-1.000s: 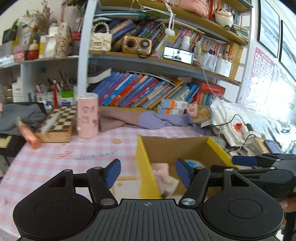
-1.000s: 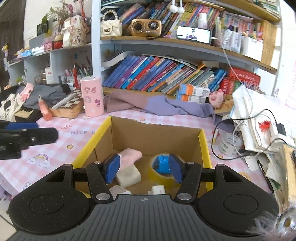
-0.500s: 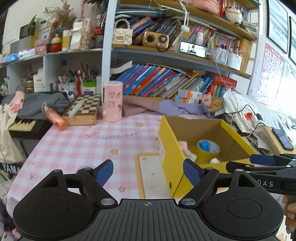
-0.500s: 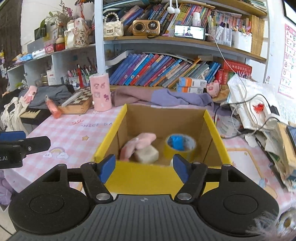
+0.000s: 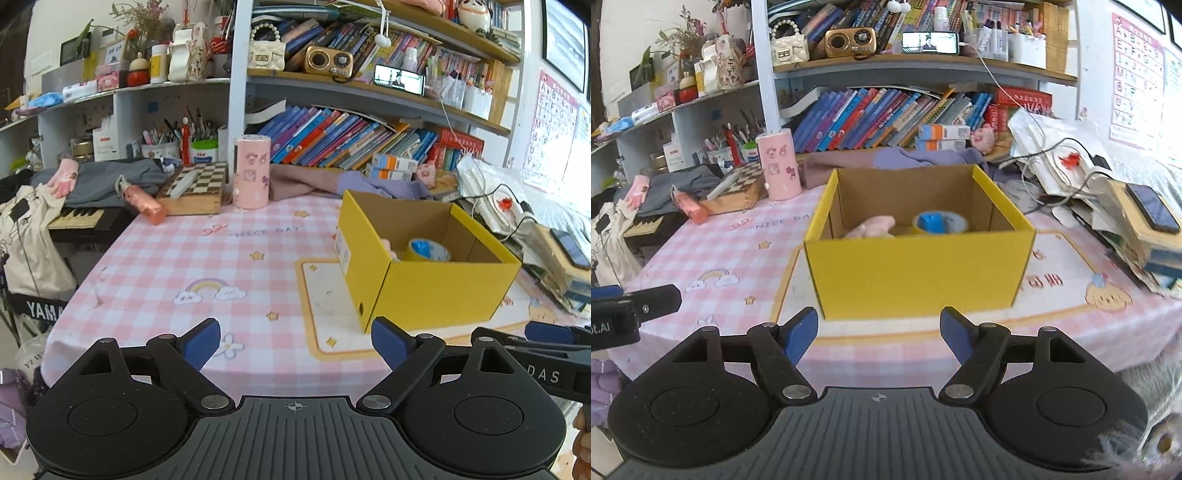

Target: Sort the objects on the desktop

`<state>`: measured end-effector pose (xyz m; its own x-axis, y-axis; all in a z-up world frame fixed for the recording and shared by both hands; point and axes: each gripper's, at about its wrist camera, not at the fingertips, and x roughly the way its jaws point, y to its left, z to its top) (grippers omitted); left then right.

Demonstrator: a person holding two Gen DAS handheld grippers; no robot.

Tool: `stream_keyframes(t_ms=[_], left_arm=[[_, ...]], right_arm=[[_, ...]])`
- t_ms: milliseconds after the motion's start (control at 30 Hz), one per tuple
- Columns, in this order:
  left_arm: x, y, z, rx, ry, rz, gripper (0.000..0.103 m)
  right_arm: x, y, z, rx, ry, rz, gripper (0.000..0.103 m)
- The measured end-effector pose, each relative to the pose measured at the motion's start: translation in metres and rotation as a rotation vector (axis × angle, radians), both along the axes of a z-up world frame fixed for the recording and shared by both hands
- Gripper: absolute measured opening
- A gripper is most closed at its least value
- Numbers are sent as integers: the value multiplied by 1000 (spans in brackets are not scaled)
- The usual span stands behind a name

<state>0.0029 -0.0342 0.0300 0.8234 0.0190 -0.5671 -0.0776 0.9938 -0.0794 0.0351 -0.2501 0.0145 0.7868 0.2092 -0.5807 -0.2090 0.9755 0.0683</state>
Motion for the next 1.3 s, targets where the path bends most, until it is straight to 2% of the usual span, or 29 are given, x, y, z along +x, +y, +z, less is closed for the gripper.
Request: stream_keyframes(t_ms=[100, 333, 733, 1033, 1200, 1300], left_arm=[[-11, 1, -6, 7, 14, 0, 92], [-27, 3, -16, 12, 48, -19, 92], [-35, 6, -18, 0, 61, -23, 94], [-39, 1, -20, 15, 96, -96, 95], [-42, 3, -18, 16, 81, -86, 95], [-42, 5, -18, 7, 86, -73, 99]], right_arm=[[-13, 1, -5, 11, 27, -16, 73], [-37, 6, -11, -42, 9, -15, 75], [-49, 20, -18, -47, 22, 58, 79], [-51, 17, -22, -18, 52, 24, 82], [-50, 16, -25, -7, 72, 23, 86], [-50, 17, -25, -12, 74, 29, 86]])
